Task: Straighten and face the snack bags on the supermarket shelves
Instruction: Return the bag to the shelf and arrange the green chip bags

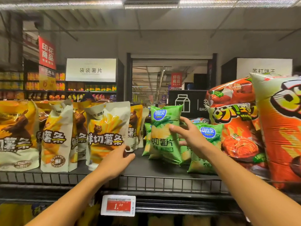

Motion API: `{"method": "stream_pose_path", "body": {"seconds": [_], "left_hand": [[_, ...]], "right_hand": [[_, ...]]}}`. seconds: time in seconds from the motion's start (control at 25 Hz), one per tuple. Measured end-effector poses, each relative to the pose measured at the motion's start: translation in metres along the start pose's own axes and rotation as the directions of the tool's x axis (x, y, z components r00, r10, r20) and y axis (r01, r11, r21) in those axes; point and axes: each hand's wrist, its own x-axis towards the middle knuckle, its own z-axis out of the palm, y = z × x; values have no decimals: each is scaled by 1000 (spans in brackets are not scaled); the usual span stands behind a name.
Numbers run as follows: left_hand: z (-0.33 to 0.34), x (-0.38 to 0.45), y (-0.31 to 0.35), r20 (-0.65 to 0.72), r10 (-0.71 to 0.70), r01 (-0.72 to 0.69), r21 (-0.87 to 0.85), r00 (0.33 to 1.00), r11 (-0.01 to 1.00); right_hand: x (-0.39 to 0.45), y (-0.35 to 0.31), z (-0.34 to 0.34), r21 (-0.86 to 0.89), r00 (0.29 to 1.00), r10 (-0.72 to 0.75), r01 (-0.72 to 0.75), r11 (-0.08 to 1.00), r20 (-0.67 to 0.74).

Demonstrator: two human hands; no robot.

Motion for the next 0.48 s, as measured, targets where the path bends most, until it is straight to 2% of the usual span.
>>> {"method": "stream_pose_path", "body": {"seconds": [0.12,0.24,0.28,0.36,0.48], "left_hand": [[0,8,19,151,81,-39,-259,985,965],[15,11,47,314,145,80,-607,938,791],[22,11,53,364,170,116,-644,916,756],[31,9,59,436,227,119,-636,871,762],[28,7,55,445,265,104,-648,855,754]], "right_hand": [[-13,2,-26,174,995,82,-91,981,58],[-23,10,-34,258,989,122,-140,956,84],[-26,12,-34,278,988,127,-148,949,90],[-31,14,-32,310,987,117,-146,940,111],[-38,16,-24,200,984,131,-153,968,116]]}}
